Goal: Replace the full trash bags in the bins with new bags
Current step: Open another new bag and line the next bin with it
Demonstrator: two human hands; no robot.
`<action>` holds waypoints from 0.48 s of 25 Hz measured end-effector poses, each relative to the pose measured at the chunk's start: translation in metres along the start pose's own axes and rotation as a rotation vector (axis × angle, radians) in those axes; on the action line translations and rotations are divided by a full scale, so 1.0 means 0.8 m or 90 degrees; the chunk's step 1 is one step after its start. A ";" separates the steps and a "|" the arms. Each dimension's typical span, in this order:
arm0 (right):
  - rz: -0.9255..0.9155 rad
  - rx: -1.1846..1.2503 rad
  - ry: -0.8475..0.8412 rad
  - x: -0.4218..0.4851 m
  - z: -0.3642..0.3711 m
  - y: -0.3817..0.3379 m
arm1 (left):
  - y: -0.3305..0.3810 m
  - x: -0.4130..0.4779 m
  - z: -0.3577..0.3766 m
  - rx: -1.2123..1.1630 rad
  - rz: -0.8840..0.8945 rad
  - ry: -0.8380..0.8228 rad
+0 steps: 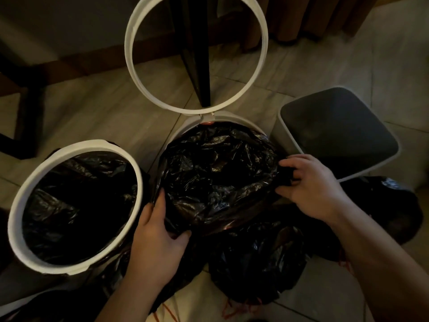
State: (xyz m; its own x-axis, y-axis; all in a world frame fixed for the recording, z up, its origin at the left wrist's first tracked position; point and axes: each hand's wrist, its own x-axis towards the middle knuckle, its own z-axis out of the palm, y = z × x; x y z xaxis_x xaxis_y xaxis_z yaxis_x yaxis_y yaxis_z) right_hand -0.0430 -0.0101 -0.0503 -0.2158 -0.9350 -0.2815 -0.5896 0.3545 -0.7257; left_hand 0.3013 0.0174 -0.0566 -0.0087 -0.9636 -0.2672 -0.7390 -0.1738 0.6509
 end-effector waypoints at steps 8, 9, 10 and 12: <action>-0.072 -0.249 0.067 0.006 0.026 0.019 | 0.003 0.008 0.006 0.018 -0.055 0.030; -0.078 -0.275 0.064 0.005 0.029 0.018 | 0.005 0.010 0.004 0.012 -0.072 0.015; -0.083 -0.292 0.054 0.004 0.031 0.016 | 0.007 0.013 0.002 0.006 -0.093 -0.004; -0.083 -0.306 0.011 0.004 0.036 0.013 | 0.008 0.016 -0.003 -0.037 -0.128 -0.026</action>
State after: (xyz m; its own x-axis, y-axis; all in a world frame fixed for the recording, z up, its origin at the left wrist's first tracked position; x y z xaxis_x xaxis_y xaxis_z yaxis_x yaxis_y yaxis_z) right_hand -0.0274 -0.0090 -0.0764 -0.1269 -0.9727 -0.1944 -0.9034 0.1943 -0.3822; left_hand 0.2978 0.0033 -0.0540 0.1072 -0.8995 -0.4236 -0.6879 -0.3748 0.6216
